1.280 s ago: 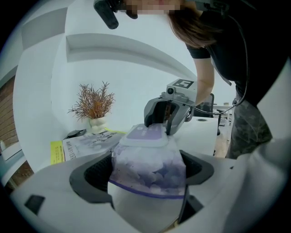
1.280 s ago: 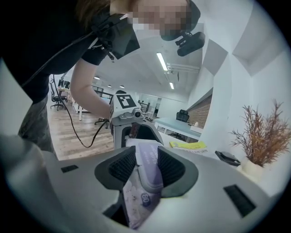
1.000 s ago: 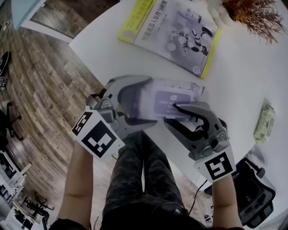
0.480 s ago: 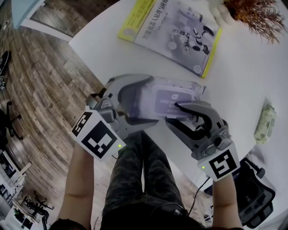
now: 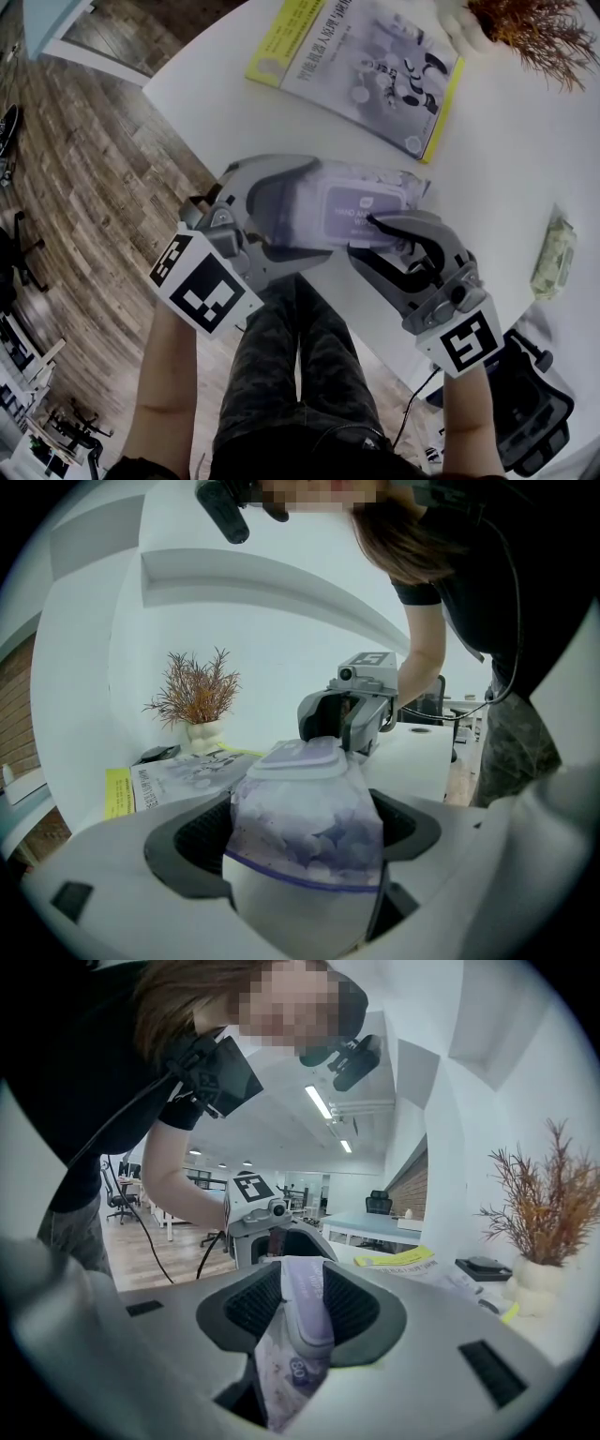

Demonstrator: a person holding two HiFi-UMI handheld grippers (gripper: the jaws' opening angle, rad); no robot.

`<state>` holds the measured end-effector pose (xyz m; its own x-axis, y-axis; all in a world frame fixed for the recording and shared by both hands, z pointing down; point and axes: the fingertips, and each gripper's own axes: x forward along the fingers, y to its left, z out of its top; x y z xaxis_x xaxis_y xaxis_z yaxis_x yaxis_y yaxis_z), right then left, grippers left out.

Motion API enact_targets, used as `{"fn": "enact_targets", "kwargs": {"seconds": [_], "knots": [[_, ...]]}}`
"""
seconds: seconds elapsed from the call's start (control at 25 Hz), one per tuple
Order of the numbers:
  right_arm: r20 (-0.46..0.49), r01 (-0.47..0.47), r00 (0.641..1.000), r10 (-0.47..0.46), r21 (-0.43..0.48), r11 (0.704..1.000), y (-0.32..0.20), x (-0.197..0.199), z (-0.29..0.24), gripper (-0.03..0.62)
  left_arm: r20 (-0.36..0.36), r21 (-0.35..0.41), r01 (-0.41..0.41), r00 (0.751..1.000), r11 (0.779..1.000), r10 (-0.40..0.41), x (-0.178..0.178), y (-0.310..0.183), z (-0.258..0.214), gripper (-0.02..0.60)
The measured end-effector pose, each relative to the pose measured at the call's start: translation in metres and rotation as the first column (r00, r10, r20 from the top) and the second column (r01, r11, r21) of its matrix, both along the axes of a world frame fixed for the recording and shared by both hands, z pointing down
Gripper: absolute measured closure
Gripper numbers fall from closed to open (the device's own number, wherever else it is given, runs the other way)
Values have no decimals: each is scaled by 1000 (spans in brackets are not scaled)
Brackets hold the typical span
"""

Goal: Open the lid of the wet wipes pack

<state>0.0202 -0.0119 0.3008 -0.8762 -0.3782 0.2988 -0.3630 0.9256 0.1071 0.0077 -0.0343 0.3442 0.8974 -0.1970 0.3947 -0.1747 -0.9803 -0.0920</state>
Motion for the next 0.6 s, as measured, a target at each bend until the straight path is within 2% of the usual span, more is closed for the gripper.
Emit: {"fn": "enact_targets", "kwargs": {"seconds": [0.12,0.28,0.6], "knots": [[16,-4,1000,4,-5,1000,0,1,-1,442,1,-1,2,1000,1000,-2,0,0,0,117],[103,-23,994,27,-34,999,-4,2,-9,444,3,1,4,1000,1000,-4,0,-1,1,117],[78,-20,997,21,-10,1000,-2,1,-7,444,3,10,7,1000,1000,-7,0,0,1,117]]}}
